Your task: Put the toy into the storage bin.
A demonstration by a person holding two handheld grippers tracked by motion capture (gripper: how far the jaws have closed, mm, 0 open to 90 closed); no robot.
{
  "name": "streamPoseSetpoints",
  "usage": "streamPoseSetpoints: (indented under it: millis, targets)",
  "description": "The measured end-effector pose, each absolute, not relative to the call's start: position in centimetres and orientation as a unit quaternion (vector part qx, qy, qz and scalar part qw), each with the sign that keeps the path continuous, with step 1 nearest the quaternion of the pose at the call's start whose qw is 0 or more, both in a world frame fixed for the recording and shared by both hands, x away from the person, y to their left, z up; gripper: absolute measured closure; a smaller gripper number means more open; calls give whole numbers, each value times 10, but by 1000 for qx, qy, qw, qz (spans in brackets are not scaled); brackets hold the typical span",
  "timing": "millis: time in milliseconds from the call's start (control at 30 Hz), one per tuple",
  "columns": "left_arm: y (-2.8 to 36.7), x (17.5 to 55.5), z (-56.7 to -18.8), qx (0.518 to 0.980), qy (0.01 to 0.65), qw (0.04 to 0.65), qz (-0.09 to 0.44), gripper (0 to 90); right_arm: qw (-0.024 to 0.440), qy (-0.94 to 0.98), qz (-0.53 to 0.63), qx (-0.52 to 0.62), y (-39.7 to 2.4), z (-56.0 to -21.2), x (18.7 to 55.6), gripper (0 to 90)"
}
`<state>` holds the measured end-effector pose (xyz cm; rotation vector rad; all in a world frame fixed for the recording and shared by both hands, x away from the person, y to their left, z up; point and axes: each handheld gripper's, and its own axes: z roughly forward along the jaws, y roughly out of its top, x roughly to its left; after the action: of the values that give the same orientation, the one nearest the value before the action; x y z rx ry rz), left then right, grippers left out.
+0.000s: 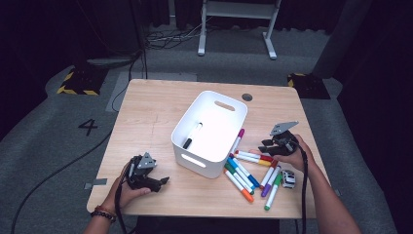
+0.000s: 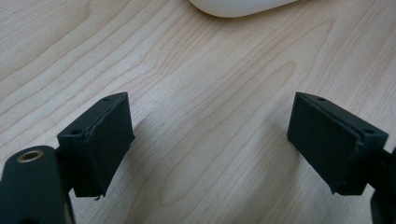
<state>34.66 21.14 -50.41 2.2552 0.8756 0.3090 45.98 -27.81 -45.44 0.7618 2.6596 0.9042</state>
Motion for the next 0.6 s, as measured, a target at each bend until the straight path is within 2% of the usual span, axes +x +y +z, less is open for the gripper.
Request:
streamPoseSetpoints:
  millis: [200,600]
  targets:
    - [211,347,-504,868,337,344,119,143,98,911,312,252,-273,-461,462,651]
    - [211,347,-504,868,337,344,119,143,94,918,284,261,-270,-478,475,671]
